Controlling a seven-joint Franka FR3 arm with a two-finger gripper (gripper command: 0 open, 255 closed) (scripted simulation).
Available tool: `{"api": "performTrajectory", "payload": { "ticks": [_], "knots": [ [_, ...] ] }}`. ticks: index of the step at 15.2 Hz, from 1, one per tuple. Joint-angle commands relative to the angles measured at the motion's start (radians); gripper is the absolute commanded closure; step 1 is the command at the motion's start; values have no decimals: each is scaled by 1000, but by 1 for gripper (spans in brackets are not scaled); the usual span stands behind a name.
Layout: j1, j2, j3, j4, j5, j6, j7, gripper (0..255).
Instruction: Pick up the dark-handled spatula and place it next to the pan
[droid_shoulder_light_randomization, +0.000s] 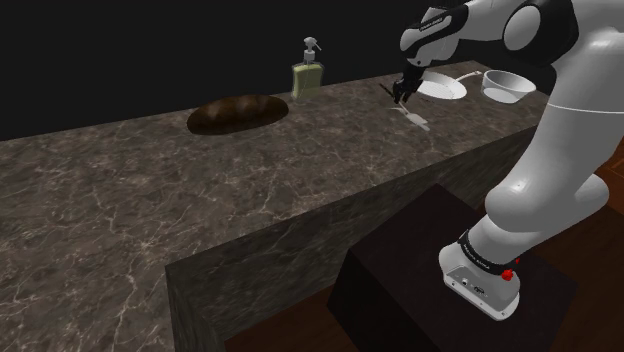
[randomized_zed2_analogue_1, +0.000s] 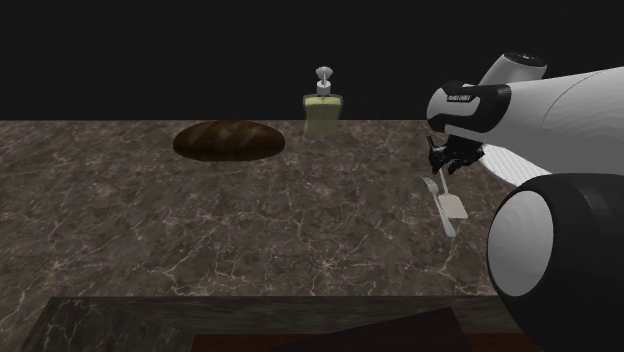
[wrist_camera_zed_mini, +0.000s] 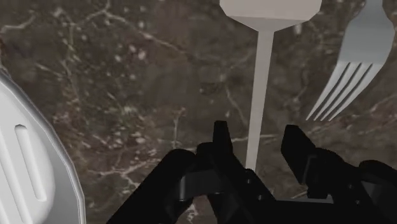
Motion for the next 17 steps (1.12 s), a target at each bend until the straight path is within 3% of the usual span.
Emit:
{"api": "performTrajectory", "payload": {
  "ticks": [1, 5, 9, 17],
  "knots": [
    [0, 0, 0, 0, 0, 0, 0, 0],
    [0, 0, 0, 0, 0, 0, 0, 0],
    [3, -62, -7, 43, -16, -104, 10, 0],
    [3, -62, -7, 43, -16, -104, 10, 0]
  ]
}}
